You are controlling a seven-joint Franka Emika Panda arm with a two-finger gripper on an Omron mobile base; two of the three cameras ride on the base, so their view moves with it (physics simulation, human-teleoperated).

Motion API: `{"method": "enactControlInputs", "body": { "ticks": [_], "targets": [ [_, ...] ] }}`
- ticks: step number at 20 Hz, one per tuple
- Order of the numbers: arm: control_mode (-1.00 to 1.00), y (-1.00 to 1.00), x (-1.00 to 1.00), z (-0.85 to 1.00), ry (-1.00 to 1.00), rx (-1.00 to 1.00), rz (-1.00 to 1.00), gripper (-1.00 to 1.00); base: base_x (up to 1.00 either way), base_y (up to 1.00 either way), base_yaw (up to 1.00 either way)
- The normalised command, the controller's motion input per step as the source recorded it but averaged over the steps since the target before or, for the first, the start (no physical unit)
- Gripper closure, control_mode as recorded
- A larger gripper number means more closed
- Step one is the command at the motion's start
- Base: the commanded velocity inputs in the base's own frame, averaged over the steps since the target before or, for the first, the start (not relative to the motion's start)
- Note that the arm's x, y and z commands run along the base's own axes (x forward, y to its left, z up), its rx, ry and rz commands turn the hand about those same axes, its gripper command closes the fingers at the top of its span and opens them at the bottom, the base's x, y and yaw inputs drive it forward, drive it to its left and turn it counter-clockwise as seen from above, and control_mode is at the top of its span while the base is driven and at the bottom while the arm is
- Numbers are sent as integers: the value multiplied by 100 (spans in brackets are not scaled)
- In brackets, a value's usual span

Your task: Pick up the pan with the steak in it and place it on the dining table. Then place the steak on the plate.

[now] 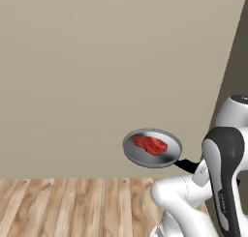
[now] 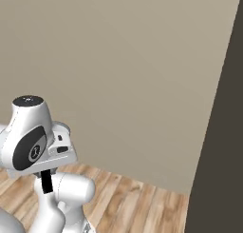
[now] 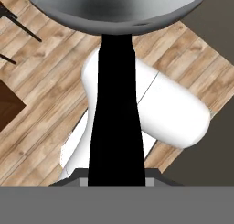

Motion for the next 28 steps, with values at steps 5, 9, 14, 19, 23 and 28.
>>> {"method": "enactControlInputs", "body": {
  "ticks": [5, 9, 14, 19, 23, 28],
  "targets": [
    [100, 0, 0, 0, 0, 0, 0, 100, -3, 0, 50],
    [100, 0, 0, 0, 0, 0, 0, 100, -3, 0, 50],
    [100, 0, 0, 0, 0, 0, 0, 100, -3, 0, 50],
    [100, 0, 0, 0, 0, 0, 0, 100, -3, 0, 50],
    [100, 0, 0, 0, 0, 0, 0, 100, -3, 0, 50],
    [100, 0, 0, 0, 0, 0, 0, 100, -3, 0, 50]
  ]
}}
